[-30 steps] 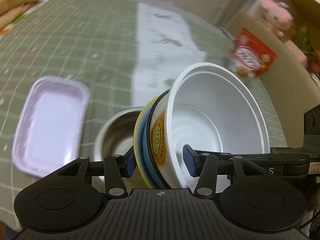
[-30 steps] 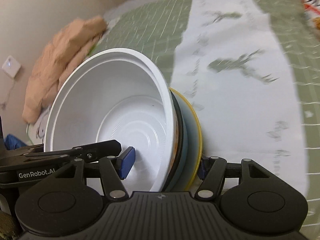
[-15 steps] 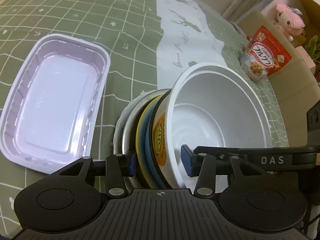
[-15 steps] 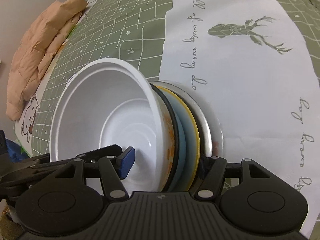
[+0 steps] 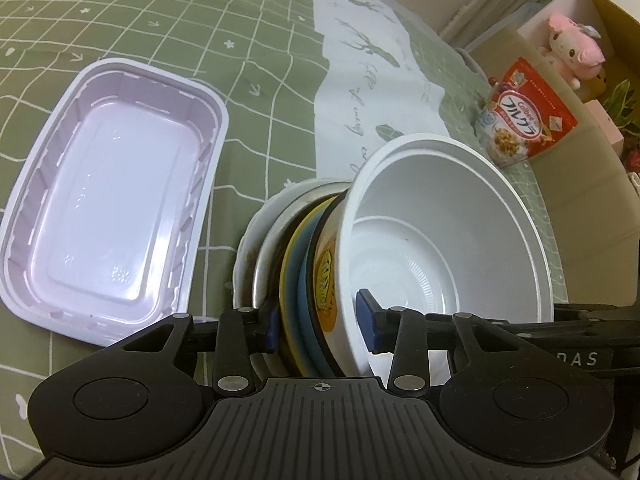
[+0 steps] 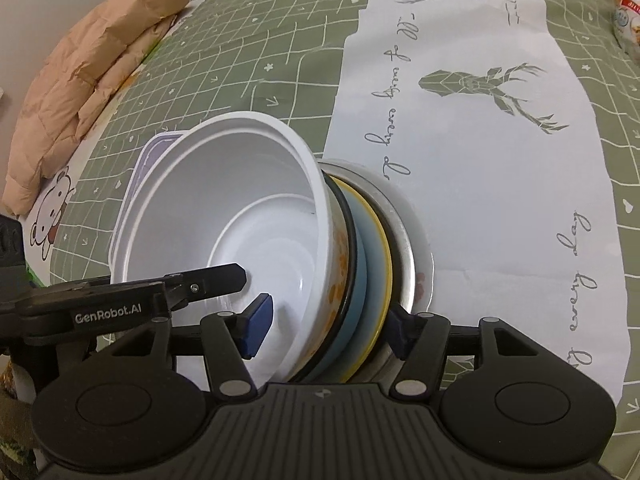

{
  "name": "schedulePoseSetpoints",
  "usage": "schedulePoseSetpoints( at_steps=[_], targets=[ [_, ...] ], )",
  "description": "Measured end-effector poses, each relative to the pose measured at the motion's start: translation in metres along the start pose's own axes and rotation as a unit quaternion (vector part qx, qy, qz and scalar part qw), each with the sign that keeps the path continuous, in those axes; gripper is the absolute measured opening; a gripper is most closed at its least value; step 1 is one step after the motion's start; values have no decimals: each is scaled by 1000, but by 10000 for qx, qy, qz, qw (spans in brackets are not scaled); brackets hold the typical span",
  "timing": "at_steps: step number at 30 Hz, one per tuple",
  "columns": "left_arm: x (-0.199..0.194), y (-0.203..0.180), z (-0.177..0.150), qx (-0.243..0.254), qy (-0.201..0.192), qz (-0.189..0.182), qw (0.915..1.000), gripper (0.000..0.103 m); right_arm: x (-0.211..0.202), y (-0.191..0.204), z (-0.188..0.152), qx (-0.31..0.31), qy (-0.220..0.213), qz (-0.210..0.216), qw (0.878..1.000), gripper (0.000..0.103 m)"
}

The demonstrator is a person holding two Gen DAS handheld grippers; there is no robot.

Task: Organize plates and bowls
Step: 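Carry the bowl stack over the steel bowl and lower it in, then open both grippers and release the bowl stack inside the steel bowl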

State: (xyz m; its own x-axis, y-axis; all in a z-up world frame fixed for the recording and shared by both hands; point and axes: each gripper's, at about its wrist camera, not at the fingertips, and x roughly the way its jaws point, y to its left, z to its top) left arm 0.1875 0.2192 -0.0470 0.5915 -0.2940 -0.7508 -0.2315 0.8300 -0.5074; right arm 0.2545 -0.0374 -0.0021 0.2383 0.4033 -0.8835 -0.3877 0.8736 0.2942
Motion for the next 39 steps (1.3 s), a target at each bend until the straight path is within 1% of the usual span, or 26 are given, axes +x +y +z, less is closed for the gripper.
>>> schedulePoseSetpoints(
  at_steps=[6, 8, 10, 11, 13, 15, 19, 20, 21, 22, 23, 24, 26, 28, 31, 32, 33, 36, 39],
  targets=[
    [1, -2, 0, 47, 22, 29, 10000, 41, -5, -5, 0, 48, -117, -18, 9999, 58],
    [1, -2, 1, 75, 9, 84, 9999, 39, -10, -4, -1, -22, -265, -175, 9995, 58],
    [-2, -7, 3, 153, -94, 88, 9998, 39, -20, 0, -2, -220, -490, -72, 9985, 58],
    [-4, -9, 3, 189, -115, 178, 9996, 39, -24, 1, -1, -227, -532, -28, 9983, 59],
    [-3, -10, 6, 195, -87, 249, 9995, 38, -26, 4, 0, -269, -575, -40, 9980, 59],
    [-5, -8, 7, 148, -81, 184, 9997, 38, -24, 5, 0, -300, -626, -94, 9975, 59],
    [-19, -7, 9, 148, -274, 211, 9993, 38, -20, 1, -2, -167, -682, 28, 9975, 60],
    [-24, -8, 10, 145, -342, 213, 9991, 38, -19, 1, -3, -156, -701, 39, 9974, 62],
    [-29, -9, 12, 141, -409, 177, 9989, 37, -18, 2, -3, -140, -712, 57, 9974, 63],
    [-34, -11, 13, 133, -475, 31, 9988, 38, -18, 1, -3, -124, -723, 81, 9973, 63],
    [-39, -12, 15, 138, -500, -61, 9986, 37, -18, 0, -2, -117, -730, 123, 9972, 63],
    [-43, -14, 15, 168, -546, -110, 9983, 35, -17, -1, -2, -90, -727, 135, 9972, 63],
    [-48, -18, 16, 217, -573, -203, 9979, 35, -16, -4, -2, -29, -739, 207, 9970, 63],
    [-48, -24, 15, 258, -574, -135, 9979, 35, -15, -8, -3, 44, -726, 279, 9970, 62],
    [-45, -25, 12, 256, -550, 92, 9981, 35, -10, -12, -6, 99, -688, 329, 9970, 62],
    [-46, -23, 11, 247, -564, 163, 9980, 35, -8, -14, -8, 106, -674, 342, 9971, 58],
    [-45, -21, 10, 221, -568, 213, 9979, 35, -7, -15, -8, 107, -674, 343, 9971, 57],
    [-43, -19, 9, 110, -477, 101, 9988, 36, -8, -17, -9, 92, -728, 312, 9968, 53],
    [-45, -26, 8, 227, -530, 181, 9982, 35, -12, -18, -9, 134, -781, 324, 9963, 53]
  ],
)
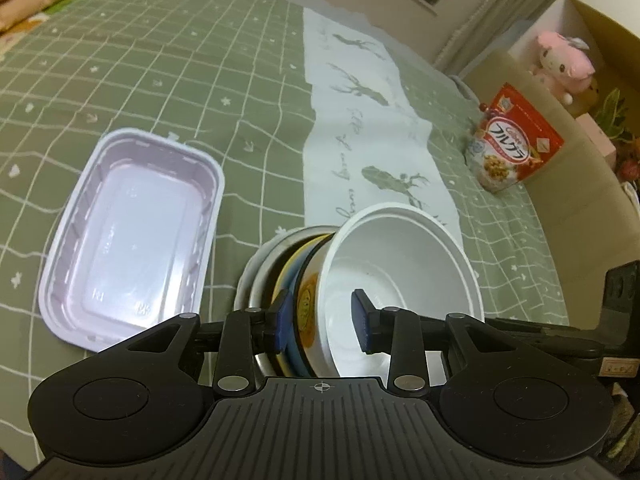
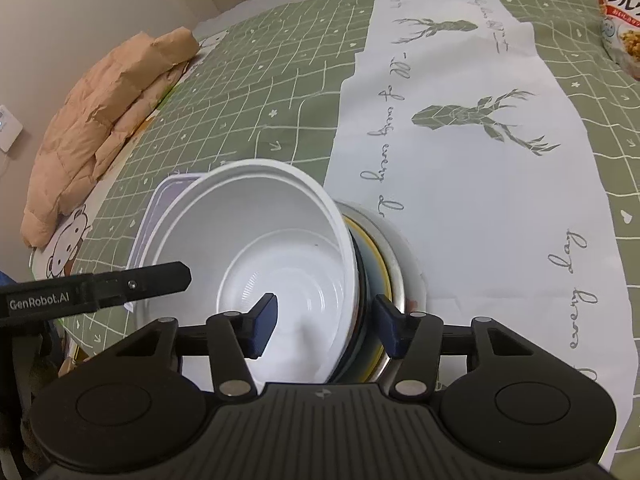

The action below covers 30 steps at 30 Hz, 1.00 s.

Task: Organize plates and bowls
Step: 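Open both grippers and release the bowl stack inside the steel bowl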

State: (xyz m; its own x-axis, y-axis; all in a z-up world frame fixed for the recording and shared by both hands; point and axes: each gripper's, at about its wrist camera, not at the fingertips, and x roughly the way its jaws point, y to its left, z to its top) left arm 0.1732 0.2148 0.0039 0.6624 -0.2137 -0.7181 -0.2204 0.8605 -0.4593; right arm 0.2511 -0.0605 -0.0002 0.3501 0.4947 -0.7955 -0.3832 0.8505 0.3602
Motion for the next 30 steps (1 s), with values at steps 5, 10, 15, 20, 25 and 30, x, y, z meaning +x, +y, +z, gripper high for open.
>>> schedulePoseSetpoints(
  at_steps=[5, 10, 15, 20, 25, 30],
  targets=[
    [-7, -15, 6, 160, -181, -122, 9996, 36, -10, 1, 2, 29, -145, 67, 9999, 53],
    [-2, -15, 13, 73, -247, -124, 9996, 36, -11, 2, 11, 62, -260, 77, 9996, 53],
    [-1, -11, 9, 86, -261, 133, 9995, 34, -8, 5, 17, 18, -324, 75, 9994, 53],
    [4, -2, 4, -15, -193, 295, 9994, 34, -9, 6, 13, -66, -363, 64, 9993, 53],
    [18, 5, 1, -135, 31, 172, 9998, 35, -6, 4, 4, -93, -258, 46, 9996, 53],
    [22, 2, 6, -14, 23, 228, 9997, 37, -3, 2, 6, -78, -264, 75, 9996, 53]
  ],
)
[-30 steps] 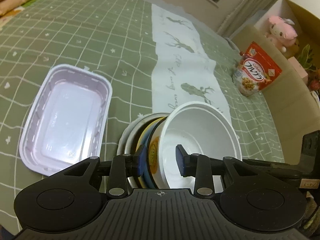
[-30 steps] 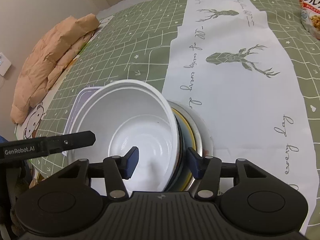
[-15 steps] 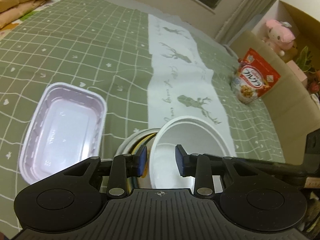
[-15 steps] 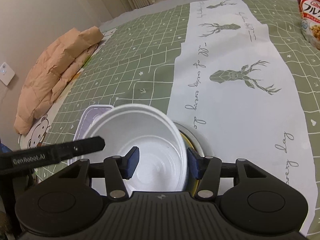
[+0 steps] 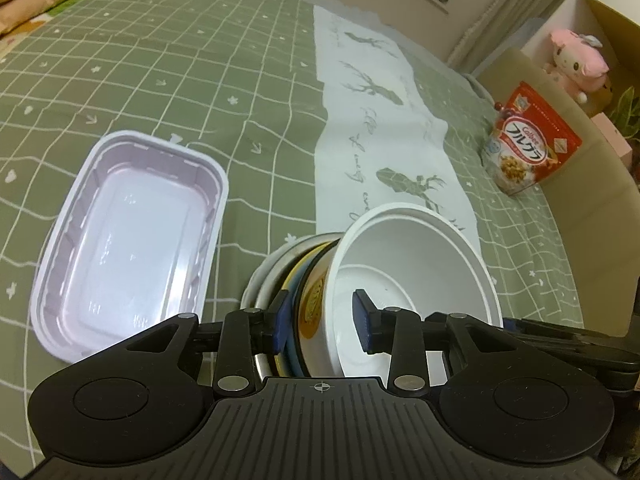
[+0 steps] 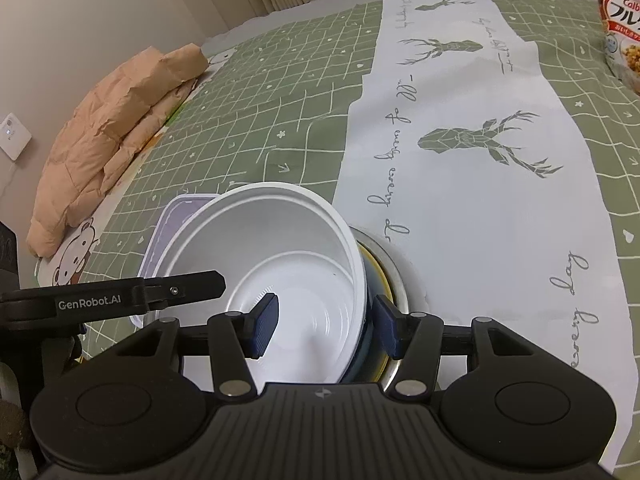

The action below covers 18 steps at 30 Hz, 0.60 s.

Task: Organize plates and bowls
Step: 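Open both grippers and release the bowl stack inside the steel bowl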

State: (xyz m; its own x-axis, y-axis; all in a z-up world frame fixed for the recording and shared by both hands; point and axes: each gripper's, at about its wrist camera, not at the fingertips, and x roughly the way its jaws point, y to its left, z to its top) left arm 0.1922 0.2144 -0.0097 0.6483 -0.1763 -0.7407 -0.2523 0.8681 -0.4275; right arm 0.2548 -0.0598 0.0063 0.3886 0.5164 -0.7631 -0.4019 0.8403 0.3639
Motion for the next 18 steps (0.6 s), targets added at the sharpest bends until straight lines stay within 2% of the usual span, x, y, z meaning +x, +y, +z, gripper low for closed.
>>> schedulePoseSetpoints(
  at_steps=[9, 18],
  targets=[
    [6, -7, 5, 149, -20, 30, 9999, 39, 7, -5, 8, 90, -105, -53, 9999, 53],
    [-3, 4, -3, -98, 48, -122, 9999, 37, 2, 12, -2, -205, -141, -405, 9989, 53]
  ],
)
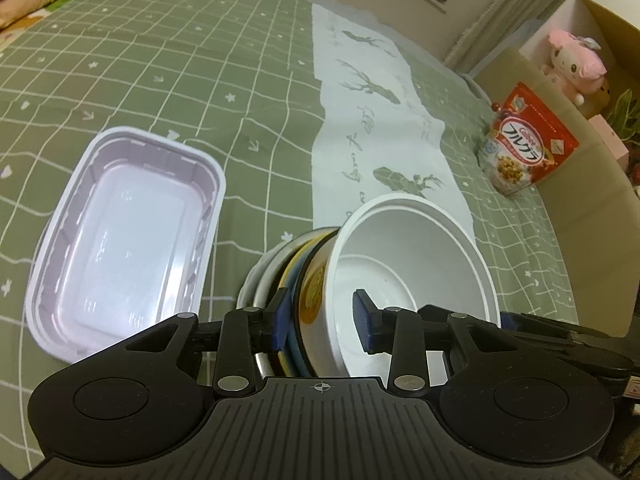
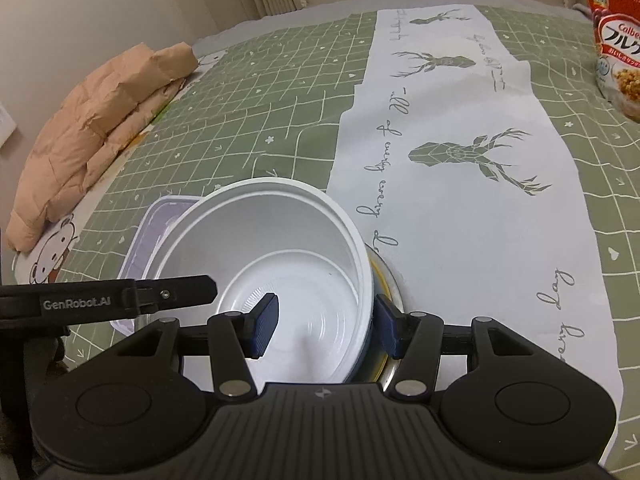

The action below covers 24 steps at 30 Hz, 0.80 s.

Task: Organize plates and bowls
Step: 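Open both grippers and release the bowl stack inside the steel bowl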

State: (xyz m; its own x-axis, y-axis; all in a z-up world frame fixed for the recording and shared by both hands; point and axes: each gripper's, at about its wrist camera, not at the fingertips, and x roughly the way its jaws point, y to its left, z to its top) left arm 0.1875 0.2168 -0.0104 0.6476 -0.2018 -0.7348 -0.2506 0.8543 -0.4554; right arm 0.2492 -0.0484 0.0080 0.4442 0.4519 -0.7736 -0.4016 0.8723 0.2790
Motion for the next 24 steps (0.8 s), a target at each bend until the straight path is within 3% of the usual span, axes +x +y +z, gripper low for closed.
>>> schedulePoseSetpoints(
  at_steps=[12, 24],
  targets=[
    [-8, -1, -18, -123, 141, -39, 9998, 36, -7, -1, -16, 5, 71, 87, 9999, 54],
    [-21, -20, -24, 209, 75, 170, 9996, 38, -19, -6, -21, 223, 116, 403, 9989, 56]
  ],
)
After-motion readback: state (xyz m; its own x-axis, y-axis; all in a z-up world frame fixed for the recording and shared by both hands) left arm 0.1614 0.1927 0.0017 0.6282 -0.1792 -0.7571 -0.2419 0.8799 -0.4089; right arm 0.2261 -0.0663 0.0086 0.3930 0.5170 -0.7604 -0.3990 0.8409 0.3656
